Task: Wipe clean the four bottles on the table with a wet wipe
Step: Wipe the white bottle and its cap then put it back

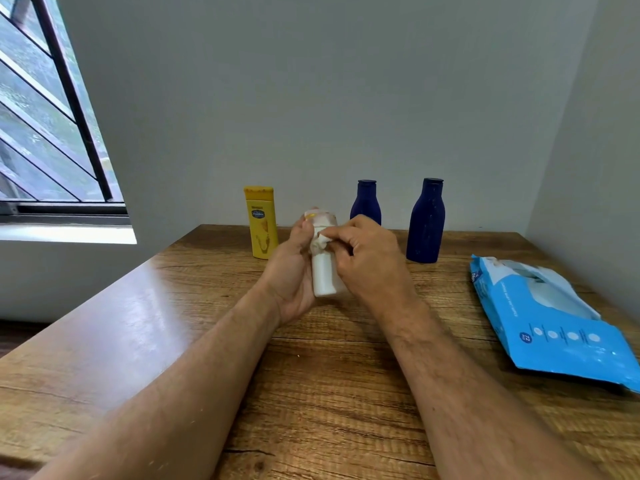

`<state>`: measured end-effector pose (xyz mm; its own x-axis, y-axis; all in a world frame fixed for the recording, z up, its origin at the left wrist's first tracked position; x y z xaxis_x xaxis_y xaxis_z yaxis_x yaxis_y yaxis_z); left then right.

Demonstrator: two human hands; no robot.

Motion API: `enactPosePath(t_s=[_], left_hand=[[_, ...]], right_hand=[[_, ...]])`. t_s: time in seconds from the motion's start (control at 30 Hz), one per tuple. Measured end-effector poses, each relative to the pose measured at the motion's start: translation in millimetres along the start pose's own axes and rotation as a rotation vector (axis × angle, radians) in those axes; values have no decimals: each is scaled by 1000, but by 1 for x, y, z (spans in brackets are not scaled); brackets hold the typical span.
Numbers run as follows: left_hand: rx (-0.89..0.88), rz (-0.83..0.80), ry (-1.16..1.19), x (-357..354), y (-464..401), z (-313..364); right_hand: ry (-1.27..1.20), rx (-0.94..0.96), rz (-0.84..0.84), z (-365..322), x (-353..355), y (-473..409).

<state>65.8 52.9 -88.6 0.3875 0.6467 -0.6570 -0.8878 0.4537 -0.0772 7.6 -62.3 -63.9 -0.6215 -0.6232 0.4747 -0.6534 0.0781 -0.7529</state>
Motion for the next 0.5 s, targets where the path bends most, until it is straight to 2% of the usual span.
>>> enactPosePath(t_s=[0.17, 0.3, 0.37, 0.5], left_hand=[[-100, 49, 44, 5, -1, 8], [-124, 44, 16, 9, -1, 12], [-110, -14, -23, 5, 3, 11], [-75, -73, -100, -3, 8, 8]], right_hand=[[-28, 26, -207, -1, -1, 2], [-41, 44, -237, -5, -2, 4], [-50, 28, -166, -4, -2, 4], [-63, -19, 111, 1, 1, -1]])
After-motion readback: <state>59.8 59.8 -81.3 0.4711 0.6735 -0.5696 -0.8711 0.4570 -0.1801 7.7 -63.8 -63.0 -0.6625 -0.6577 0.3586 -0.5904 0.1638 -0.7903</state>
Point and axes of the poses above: each hand's wrist, its own y-axis away from the middle knuckle, its own x-axis out of the back of the hand, z = x × y, the point moved 1 cm from there along -y, towards the middle knuckle, and after that the axes turned 4 degrees about z, right-handed, at the moved point
